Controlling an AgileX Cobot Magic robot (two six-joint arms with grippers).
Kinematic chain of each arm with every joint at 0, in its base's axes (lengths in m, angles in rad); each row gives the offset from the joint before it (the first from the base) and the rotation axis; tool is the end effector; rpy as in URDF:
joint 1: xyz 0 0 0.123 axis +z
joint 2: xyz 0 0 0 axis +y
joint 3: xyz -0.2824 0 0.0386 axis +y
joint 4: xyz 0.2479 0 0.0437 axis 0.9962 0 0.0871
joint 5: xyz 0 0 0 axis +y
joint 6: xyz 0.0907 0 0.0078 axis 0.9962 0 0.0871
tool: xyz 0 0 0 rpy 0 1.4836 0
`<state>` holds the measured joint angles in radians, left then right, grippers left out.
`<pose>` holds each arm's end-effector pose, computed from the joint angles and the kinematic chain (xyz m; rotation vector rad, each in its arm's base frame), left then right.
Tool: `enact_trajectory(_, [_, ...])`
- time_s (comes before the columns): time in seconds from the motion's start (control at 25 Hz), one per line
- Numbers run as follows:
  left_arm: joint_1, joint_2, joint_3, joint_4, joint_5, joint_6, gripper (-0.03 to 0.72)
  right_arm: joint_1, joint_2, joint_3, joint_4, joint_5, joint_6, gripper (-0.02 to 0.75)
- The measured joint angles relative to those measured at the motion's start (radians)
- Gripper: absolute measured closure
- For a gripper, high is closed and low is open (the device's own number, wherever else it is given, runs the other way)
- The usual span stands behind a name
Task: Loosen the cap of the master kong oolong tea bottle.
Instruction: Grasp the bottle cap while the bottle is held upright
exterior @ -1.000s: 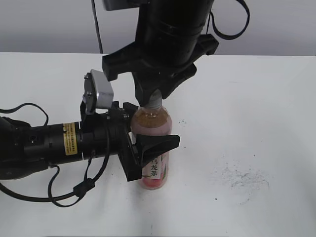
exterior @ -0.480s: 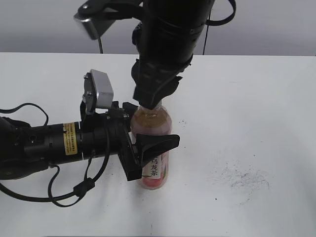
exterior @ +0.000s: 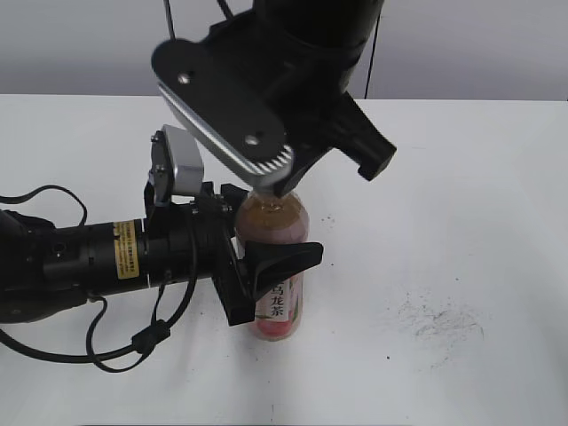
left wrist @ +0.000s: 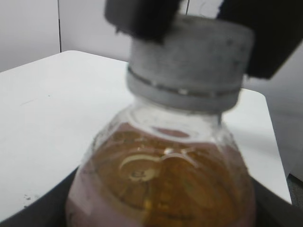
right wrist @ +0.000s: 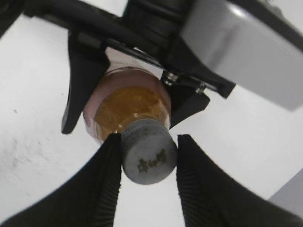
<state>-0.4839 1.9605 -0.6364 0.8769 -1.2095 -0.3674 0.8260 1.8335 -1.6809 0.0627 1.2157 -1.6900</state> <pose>0.2421 -0.2012 0.1272 1.0193 1.5121 -1.0266 0.2592 0.2890 0.3041 -2.7071 0.8953 -0.0939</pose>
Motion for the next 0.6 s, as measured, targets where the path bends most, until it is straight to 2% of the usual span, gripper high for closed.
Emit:
enact_trajectory(0.12, [0.000,0.000,0.000,0.000,0.000,0.001,0.243,0.006,0.000,0.000,0.009,0.000,-0.280,0.470])
enact_trajectory(0.24, [0.000,0.000,0.000,0.000,0.000,0.001,0.243,0.006,0.000,0.000,0.020,0.000,-0.317,0.470])
enact_trajectory(0.36, [0.000,0.000,0.000,0.005,-0.001,0.003,0.243,0.006,0.000,0.000,0.018,0.000,-0.025,0.456])
enact_trajectory(0.52, [0.000,0.000,0.000,0.005,-0.001,0.005,0.243,0.008,0.000,0.000,0.015,0.001,0.513,0.232])
enact_trajectory(0.6, [0.000,0.000,0.000,0.005,-0.001,0.005,0.243,0.009,0.000,0.000,0.015,0.001,0.802,0.172])
